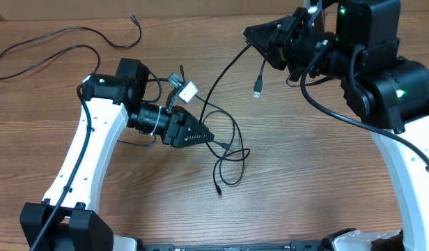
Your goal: Untangle cables
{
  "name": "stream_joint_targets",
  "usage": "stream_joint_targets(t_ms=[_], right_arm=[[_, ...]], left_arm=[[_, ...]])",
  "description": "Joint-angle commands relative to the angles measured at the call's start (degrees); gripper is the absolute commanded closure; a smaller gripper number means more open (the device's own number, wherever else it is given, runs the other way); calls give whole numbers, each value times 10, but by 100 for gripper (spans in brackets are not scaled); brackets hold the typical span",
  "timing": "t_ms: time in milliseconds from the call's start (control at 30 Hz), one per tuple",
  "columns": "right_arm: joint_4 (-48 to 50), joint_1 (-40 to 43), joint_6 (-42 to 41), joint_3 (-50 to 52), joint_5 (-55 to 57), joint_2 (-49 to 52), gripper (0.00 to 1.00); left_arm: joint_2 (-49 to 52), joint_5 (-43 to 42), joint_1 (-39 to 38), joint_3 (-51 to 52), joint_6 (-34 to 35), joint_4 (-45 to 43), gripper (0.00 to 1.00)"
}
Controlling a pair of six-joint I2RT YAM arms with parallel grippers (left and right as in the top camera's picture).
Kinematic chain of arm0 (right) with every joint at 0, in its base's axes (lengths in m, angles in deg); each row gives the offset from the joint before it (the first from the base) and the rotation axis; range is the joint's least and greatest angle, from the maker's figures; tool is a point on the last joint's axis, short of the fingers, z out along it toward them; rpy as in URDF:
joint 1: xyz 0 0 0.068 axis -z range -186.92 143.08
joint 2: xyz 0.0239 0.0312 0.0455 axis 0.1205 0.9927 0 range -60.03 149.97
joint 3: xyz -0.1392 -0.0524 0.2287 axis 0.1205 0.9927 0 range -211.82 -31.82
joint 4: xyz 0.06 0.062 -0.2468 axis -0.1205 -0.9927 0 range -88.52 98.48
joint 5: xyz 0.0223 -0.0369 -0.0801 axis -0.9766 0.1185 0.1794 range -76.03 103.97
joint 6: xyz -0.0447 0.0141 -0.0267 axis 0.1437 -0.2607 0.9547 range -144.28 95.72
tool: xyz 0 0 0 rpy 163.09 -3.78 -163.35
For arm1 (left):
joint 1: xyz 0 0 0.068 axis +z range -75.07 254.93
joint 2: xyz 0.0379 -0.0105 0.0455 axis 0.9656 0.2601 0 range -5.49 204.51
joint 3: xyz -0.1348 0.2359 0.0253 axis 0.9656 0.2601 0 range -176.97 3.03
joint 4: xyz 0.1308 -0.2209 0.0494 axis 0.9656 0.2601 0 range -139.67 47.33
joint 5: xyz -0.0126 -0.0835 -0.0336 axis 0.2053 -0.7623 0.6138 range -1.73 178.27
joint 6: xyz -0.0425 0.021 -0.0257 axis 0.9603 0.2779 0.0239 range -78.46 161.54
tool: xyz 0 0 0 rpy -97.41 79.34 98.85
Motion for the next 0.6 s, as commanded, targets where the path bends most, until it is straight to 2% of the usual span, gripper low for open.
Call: stream_joint_targets(t_ms=[0,133,233,300,400,433,533,567], right_arm=[[4,2,-3,-5,-5,-2,96],[6,2,-3,-5,0,-2,96],[11,2,-3,-5,2,-2,96],[12,2,-2,-5,2,-2,96],[12,5,-2,-5,2,-2,96],[11,7,-2,-5,2,-2,96],[-16,16,1,-5,35,-2,95],[-28,19,4,-5,49,-2,89]], left_arm=[[-10,-7,-4,-12,-2,1,60],[-10,23,-4,-12,17,0,69],[-10,23,-4,-12,17,0,71],[-10,23,-4,-12,17,0,81],[-10,24,-4,-12,17,0,88],[-10,23,-4,-12,17,0,96],[-10,23,-3,-12,59,-5,96],[-10,23,-1,-13,80,-9,96]])
